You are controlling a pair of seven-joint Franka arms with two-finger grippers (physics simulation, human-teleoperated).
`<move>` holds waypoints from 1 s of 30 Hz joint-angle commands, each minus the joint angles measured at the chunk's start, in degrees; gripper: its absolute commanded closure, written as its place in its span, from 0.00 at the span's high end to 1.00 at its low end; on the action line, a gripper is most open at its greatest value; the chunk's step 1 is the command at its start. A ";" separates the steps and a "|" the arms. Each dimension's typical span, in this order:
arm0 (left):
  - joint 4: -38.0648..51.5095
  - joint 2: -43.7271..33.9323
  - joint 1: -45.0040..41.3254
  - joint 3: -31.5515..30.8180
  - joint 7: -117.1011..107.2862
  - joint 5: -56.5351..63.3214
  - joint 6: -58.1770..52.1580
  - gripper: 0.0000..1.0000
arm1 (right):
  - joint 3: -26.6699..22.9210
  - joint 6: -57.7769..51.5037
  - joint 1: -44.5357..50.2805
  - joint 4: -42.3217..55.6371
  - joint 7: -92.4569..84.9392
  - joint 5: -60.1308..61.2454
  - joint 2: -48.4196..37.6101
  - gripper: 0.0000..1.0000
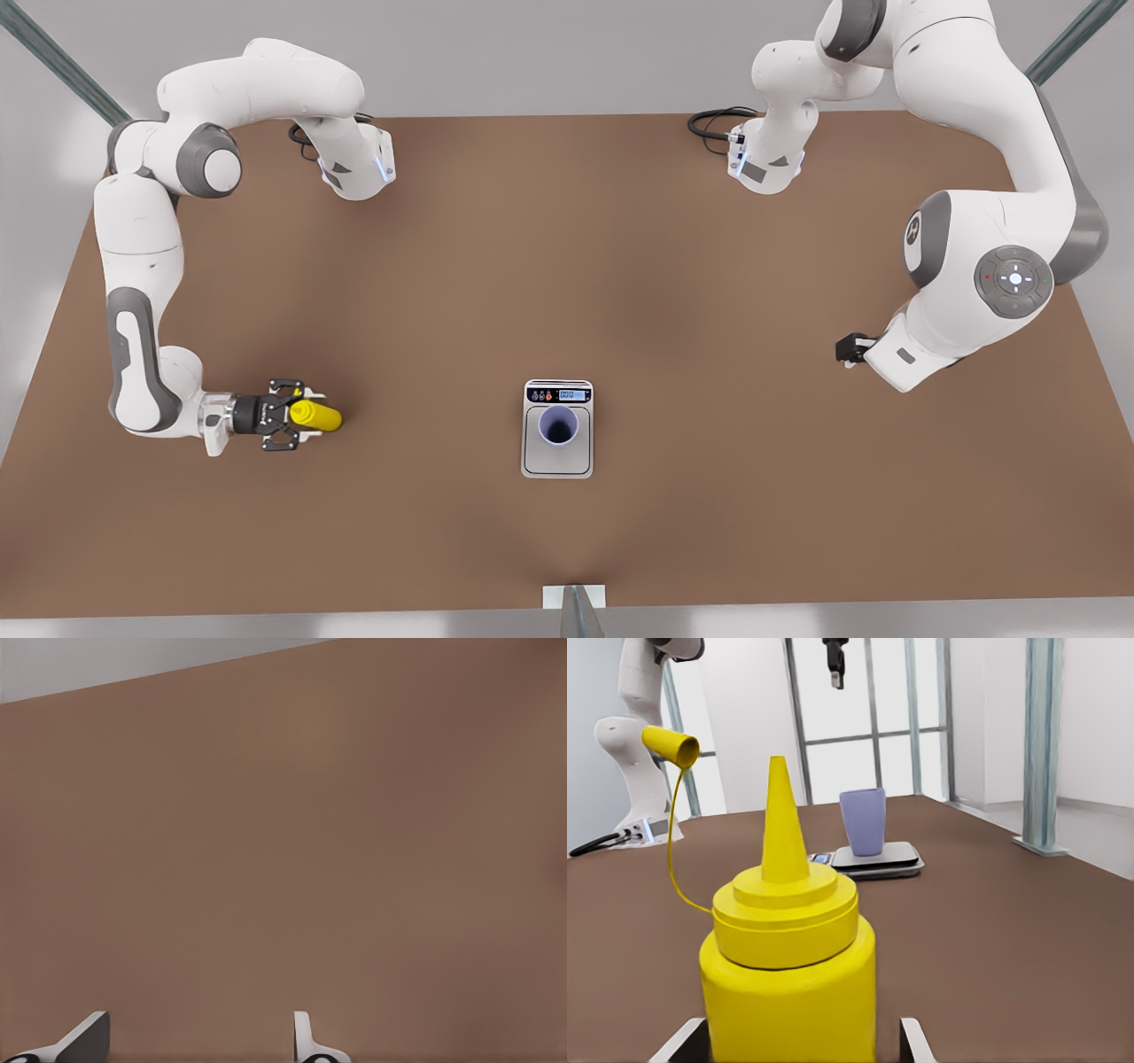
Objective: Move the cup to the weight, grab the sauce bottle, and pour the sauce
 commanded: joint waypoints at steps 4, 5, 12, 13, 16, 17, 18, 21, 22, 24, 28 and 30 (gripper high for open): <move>0.00 0.00 0.00 0.00 0.00 0.01 0.00 1.00 | 0.00 0.20 0.00 -0.09 -0.09 0.00 0.00 1.00; 0.00 0.00 0.00 0.00 0.00 0.01 0.00 1.00 | -0.09 0.29 0.00 -0.09 -0.09 0.00 0.00 1.00; 0.09 0.26 0.00 0.00 0.00 0.01 0.00 1.00 | -0.44 -0.15 -1.05 -0.09 -0.18 -0.53 -0.36 1.00; 0.09 0.26 0.00 0.00 0.00 0.01 0.00 1.00 | -0.52 -0.59 -1.23 -0.09 -0.26 -0.70 -0.36 1.00; 0.09 0.35 0.00 0.00 0.09 0.01 0.00 1.00 | -0.61 -0.76 -2.11 -0.09 -0.26 -1.75 -0.44 1.00; 0.09 0.35 0.00 0.00 0.09 0.01 0.00 1.00 | -0.61 -0.76 -2.37 -0.09 -0.26 -2.37 -0.53 1.00; 0.09 0.35 0.00 0.00 0.09 0.01 0.00 1.00 | -1.58 -0.76 -2.46 -0.09 -0.26 -2.46 -0.88 1.00; 0.18 0.35 0.00 0.00 0.09 0.01 0.00 1.00 | -2.11 -0.85 -2.99 0.00 -0.26 -4.65 -1.15 1.00; 0.18 0.35 0.00 0.00 0.09 0.01 0.00 1.00 | -2.28 -0.85 -3.16 0.00 -0.18 -5.36 -1.85 1.00; 0.26 0.35 0.00 0.00 0.09 0.01 0.00 1.00 | -2.55 -0.50 -4.04 0.09 0.96 -8.87 -4.92 1.00; 0.35 0.35 0.00 0.00 0.09 0.01 -0.09 1.00 | -2.46 8.81 -0.19 -0.79 27.38 -30.03 -25.91 1.00; 0.35 0.35 0.00 0.00 0.09 0.01 -0.09 1.00 | -2.46 13.21 10.54 -3.60 54.29 -45.34 -37.35 1.00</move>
